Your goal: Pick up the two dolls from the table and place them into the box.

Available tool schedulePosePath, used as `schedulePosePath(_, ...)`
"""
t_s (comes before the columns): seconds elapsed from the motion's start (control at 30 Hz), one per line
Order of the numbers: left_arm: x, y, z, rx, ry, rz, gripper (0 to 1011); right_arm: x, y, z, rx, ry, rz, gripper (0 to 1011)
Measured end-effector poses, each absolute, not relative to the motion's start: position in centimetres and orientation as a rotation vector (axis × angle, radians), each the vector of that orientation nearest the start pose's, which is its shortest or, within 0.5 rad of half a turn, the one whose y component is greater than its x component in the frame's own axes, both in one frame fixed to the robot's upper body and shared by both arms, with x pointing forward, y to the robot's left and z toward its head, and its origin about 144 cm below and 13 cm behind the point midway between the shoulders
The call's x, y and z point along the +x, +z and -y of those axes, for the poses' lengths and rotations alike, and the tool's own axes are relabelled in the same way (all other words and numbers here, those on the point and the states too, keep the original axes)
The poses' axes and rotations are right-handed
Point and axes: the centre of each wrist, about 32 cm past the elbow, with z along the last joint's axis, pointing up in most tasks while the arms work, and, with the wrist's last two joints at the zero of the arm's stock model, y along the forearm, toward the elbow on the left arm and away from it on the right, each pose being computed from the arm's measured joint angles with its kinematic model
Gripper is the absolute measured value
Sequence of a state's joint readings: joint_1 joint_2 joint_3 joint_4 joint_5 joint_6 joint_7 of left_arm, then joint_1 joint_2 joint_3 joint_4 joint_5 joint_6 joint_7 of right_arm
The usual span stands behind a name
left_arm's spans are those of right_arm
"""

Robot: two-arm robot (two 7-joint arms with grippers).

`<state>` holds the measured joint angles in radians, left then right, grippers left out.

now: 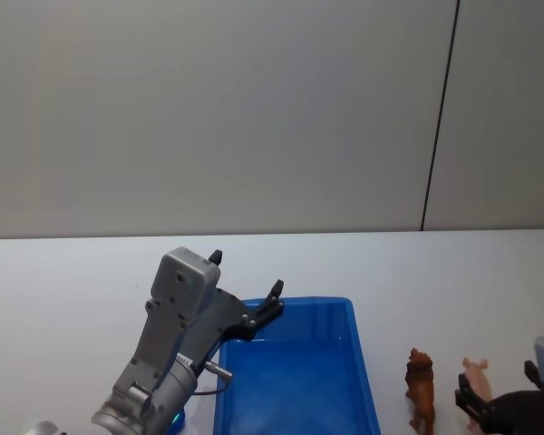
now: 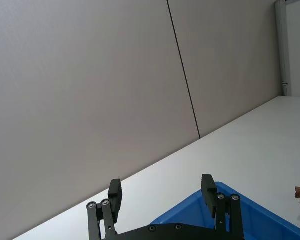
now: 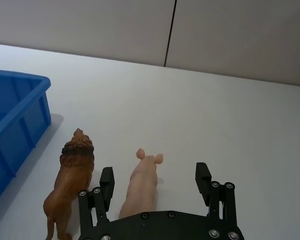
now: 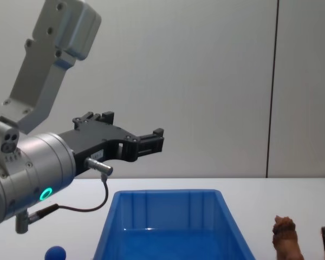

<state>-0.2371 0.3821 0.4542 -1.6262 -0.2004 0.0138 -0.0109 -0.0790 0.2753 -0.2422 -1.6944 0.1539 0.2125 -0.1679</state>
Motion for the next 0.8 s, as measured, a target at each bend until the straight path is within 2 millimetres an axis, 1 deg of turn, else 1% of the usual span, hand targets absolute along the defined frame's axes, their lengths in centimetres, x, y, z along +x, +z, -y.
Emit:
schedulePosePath(0.17,49.2,120.4,-19.8,0.061,1.124,0.268,1001,42.9,113.5,22.3,-0.281,-1.461,-0.065,1001)
schedulePosePath(0.33,49.2,120.4,-19.8,0.061,1.124,0.268,1001,43.1,112.9,22.2,-0.287,-1.452,-0.075,931)
schedulePosePath(0.5,49.2,120.4,-19.8,0.061,1.124,0.268,1001,43.2,112.3,22.1,-0.298,-1.447,-0.092,807)
schedulePosePath(0.53,49.2,120.4,-19.8,0.061,1.124,0.268,1001,43.2,112.2,22.1,-0.299,-1.447,-0.094,764)
schedulePosePath(0.6,49.2,120.4,-19.8,0.061,1.124,0.268,1001,43.3,112.0,22.1,-0.303,-1.447,-0.101,731)
schedulePosePath(0.67,49.2,120.4,-19.8,0.061,1.124,0.268,1001,43.3,111.8,22.0,-0.305,-1.447,-0.107,648)
schedulePosePath(0.73,49.2,120.4,-19.8,0.061,1.124,0.268,1001,43.4,111.7,22.0,-0.307,-1.447,-0.113,589)
schedulePosePath(0.77,49.2,120.4,-19.8,0.061,1.124,0.268,1001,43.4,111.6,22.0,-0.308,-1.447,-0.117,534)
schedulePosePath(0.8,49.2,120.4,-19.8,0.061,1.124,0.268,1001,43.4,111.5,22.0,-0.308,-1.448,-0.119,511)
